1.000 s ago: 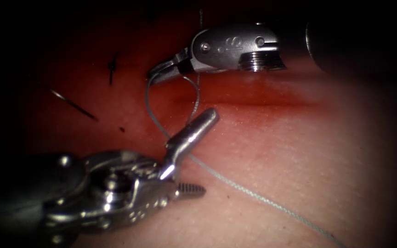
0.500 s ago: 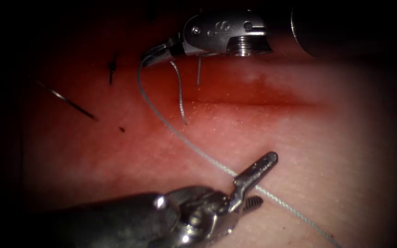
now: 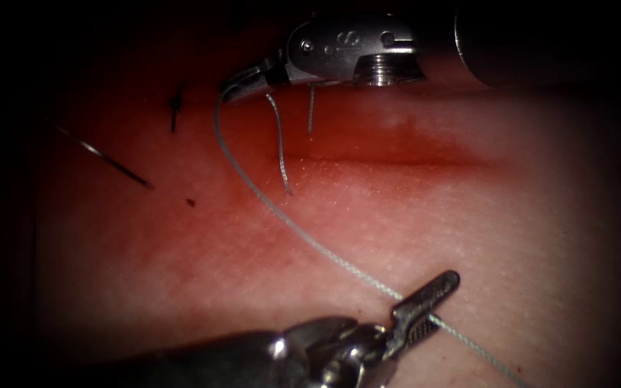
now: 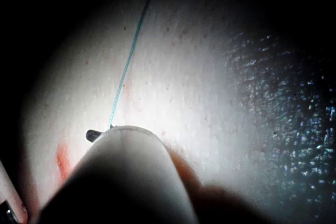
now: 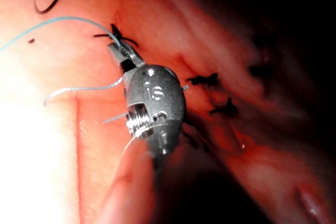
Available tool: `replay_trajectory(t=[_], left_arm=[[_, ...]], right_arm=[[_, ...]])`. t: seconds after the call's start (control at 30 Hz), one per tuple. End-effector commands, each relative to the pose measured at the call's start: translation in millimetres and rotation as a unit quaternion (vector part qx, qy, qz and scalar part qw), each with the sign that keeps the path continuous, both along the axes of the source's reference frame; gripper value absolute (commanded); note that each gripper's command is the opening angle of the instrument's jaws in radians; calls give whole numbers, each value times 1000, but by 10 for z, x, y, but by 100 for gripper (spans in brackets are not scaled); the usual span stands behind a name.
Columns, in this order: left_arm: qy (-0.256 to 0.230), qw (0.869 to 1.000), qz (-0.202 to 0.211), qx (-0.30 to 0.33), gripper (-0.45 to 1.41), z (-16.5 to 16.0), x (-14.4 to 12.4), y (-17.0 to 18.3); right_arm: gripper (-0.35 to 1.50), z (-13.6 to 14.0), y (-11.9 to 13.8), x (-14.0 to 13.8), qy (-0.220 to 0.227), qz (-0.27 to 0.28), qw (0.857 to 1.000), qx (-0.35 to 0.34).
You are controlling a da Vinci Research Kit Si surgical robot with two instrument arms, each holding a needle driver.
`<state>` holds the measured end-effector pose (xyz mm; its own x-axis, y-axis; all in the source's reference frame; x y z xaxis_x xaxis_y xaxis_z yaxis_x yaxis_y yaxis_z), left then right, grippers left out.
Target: Wound Closure
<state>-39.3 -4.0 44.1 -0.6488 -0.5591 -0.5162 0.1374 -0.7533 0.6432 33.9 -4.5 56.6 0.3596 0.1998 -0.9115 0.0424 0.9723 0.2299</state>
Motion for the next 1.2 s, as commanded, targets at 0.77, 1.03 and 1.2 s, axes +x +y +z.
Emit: replay_trajectory(t=[0.77,1.03,1.2], left_arm=[[77,995,-58,33,-45,-30,205,22],[96,989,-98,47,-45,-17,275,54],[98,989,-104,45,-45,3,274,59]], right_arm=[[-35,-10,-7,-2,8,-8,1000,13],[-35,-38,-29,-27,17,-20,999,30],[56,-51,-39,-38,19,-19,998,54]])
